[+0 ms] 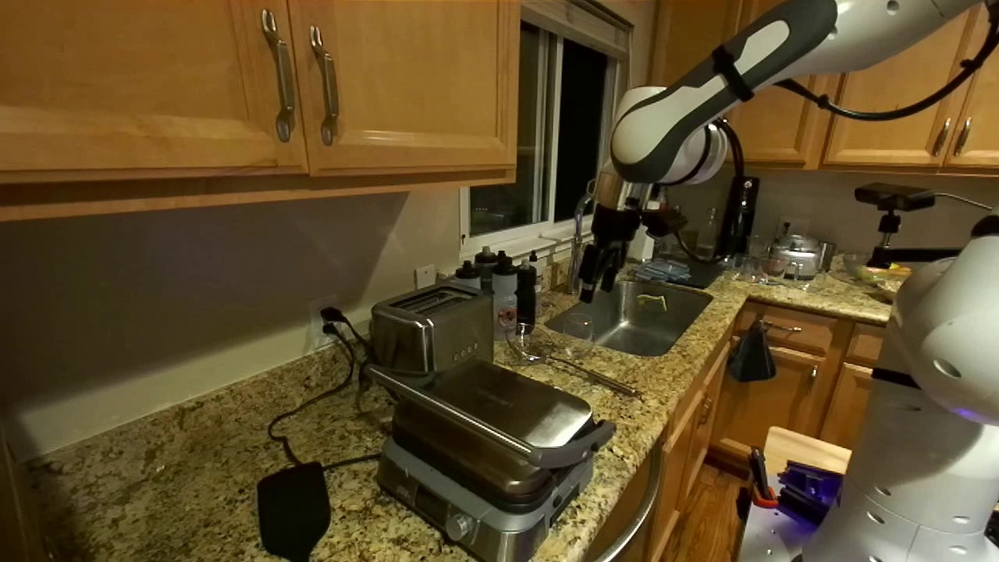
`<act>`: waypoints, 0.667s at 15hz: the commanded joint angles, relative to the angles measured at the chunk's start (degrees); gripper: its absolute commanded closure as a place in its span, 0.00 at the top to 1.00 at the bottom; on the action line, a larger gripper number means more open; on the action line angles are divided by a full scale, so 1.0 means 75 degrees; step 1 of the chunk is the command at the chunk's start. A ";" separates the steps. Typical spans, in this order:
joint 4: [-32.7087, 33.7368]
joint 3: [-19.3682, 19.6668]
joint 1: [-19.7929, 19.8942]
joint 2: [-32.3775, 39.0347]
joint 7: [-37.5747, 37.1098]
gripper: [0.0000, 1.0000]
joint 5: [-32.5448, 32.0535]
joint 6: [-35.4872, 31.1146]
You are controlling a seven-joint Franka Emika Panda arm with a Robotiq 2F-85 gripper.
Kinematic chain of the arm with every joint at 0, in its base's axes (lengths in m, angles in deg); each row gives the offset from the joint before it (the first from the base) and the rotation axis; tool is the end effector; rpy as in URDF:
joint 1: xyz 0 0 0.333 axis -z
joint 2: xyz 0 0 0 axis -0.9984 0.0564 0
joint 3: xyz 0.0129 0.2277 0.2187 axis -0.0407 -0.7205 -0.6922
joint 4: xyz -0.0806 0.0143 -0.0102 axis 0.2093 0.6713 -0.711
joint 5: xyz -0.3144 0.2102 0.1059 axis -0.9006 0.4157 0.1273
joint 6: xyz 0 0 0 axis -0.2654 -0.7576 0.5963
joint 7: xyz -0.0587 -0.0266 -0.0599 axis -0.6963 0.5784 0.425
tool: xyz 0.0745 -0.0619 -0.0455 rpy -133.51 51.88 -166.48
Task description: Open the sandwich maker
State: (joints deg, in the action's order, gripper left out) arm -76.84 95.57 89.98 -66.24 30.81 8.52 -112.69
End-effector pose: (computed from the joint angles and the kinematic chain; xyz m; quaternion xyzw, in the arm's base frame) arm 0.4101 -0.1378 0.4008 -0.9962 -0.0114 -0.0851 0.0174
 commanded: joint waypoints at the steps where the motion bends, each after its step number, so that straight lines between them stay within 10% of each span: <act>1: 0.0259 -0.0360 -0.0124 0.0060 -0.0118 1.00 0.0425 0.0284; 10: 0.1187 -0.1849 -0.0688 0.0631 -0.0914 1.00 0.0401 0.0929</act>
State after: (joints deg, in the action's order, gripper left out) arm -70.59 83.55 86.70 -63.43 25.48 11.27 -108.73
